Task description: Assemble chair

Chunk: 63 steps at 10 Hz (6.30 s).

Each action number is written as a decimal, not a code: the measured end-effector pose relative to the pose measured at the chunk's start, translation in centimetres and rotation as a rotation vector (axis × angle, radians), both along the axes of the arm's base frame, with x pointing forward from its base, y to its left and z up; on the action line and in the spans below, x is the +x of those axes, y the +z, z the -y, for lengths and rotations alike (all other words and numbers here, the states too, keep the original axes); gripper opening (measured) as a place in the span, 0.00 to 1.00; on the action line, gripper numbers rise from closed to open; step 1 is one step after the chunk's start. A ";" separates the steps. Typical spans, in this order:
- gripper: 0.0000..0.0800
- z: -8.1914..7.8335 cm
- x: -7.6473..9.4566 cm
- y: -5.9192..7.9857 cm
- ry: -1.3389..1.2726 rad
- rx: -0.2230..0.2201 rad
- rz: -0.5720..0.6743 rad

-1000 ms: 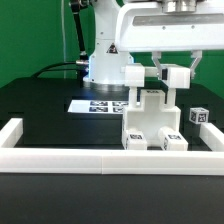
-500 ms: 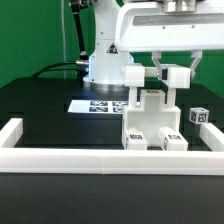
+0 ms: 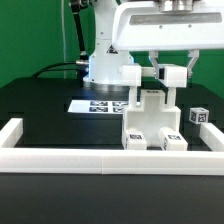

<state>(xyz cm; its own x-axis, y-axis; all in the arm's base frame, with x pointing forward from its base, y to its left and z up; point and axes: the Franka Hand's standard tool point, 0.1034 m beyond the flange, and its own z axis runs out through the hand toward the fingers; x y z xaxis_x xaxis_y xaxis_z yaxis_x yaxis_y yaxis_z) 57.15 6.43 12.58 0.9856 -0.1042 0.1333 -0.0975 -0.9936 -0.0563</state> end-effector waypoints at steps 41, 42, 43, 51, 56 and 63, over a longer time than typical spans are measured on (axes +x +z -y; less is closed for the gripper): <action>0.36 0.7 0.2 -3.3 0.047 -0.031 -0.011; 0.36 0.8 0.1 -3.8 0.052 -0.034 -0.017; 0.36 0.9 0.0 -4.1 0.056 -0.037 -0.021; 0.77 1.2 -0.3 -5.0 0.064 -0.043 -0.036; 0.81 0.6 -0.4 -2.4 0.033 -0.021 -0.022; 0.81 -4.6 -3.6 2.0 -0.071 0.047 -0.001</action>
Offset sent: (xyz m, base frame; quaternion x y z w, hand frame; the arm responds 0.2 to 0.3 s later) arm 0.0000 0.0000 0.0000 0.0000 0.0000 0.0000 1.0000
